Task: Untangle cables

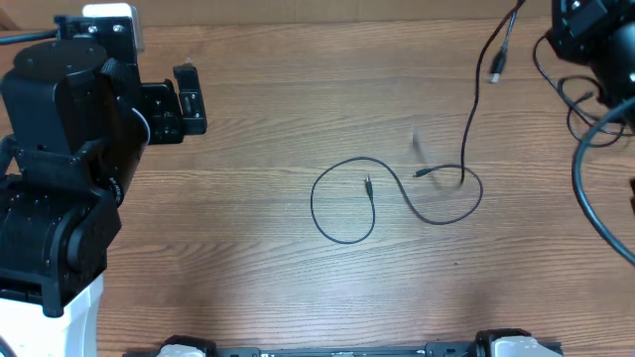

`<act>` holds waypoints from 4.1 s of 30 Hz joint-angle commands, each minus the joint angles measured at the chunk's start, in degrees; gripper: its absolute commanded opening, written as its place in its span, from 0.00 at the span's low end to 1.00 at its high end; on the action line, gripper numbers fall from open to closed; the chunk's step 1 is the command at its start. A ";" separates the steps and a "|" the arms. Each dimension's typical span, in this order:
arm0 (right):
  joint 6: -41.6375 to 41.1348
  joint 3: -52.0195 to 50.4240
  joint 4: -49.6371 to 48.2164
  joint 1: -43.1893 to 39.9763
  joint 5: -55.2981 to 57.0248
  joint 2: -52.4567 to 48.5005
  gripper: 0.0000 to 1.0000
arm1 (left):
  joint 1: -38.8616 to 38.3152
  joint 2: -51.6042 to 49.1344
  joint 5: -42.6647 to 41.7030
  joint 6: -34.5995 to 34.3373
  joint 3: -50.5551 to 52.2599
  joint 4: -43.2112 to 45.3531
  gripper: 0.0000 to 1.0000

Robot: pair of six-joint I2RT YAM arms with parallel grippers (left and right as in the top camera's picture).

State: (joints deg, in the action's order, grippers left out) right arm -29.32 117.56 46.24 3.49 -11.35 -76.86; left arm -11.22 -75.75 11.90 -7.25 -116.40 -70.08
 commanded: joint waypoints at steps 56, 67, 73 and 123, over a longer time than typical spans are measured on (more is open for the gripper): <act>-6.43 -45.51 -2.25 0.72 -1.81 -19.06 0.97 | -0.04 -0.26 -1.42 0.87 -0.85 -4.26 1.00; -8.81 -53.86 -6.84 1.66 4.50 -22.91 0.91 | -0.04 -0.26 -1.40 0.87 -0.85 -5.33 1.00; -8.44 -53.86 -10.12 1.66 4.20 -26.29 0.90 | -0.04 -0.26 -1.40 0.87 -0.85 -5.70 1.00; 11.15 -35.52 4.48 4.61 13.20 -32.70 0.77 | -0.04 -0.26 -1.33 0.90 -0.81 -8.35 1.00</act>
State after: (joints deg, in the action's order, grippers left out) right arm -17.63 81.10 50.59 7.92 2.07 -110.93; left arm -11.22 -75.99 11.16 -7.25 -116.40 -78.19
